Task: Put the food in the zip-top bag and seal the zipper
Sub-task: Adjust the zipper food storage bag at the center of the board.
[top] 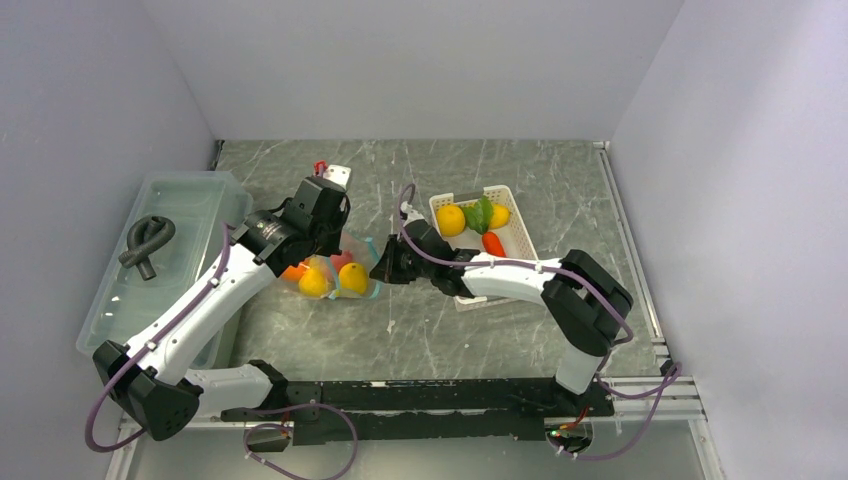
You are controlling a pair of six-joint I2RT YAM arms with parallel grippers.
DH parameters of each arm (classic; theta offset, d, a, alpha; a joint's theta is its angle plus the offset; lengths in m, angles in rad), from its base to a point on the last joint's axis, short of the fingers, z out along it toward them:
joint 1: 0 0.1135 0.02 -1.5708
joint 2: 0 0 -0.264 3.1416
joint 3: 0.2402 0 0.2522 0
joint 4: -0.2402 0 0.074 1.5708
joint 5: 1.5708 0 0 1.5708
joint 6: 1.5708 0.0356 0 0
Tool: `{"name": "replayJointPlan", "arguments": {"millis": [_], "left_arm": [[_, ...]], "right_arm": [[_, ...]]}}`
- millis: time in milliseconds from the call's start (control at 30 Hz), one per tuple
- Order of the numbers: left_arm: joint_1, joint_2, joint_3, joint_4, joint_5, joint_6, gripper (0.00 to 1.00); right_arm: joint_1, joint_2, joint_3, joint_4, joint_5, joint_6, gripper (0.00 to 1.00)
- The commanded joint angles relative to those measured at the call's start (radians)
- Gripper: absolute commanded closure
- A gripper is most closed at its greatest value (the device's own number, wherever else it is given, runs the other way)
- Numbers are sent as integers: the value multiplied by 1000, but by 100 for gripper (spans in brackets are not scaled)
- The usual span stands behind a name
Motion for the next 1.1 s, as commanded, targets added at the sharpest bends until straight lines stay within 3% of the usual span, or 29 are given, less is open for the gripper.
{"name": "replayJointPlan", "arguments": {"millis": [0,400,1067], "left_arm": [[3,-34,6,37,11,10,100],[3,-37,9,36,14,11,100],[3,-66,157,-120,197,9,100]], "right_arm": [[3,-13,-2,45,-72,-57,100],[3,-52,4,1,-65,-79,100],[3,-297,204,-452,-2,-383,100]]}}
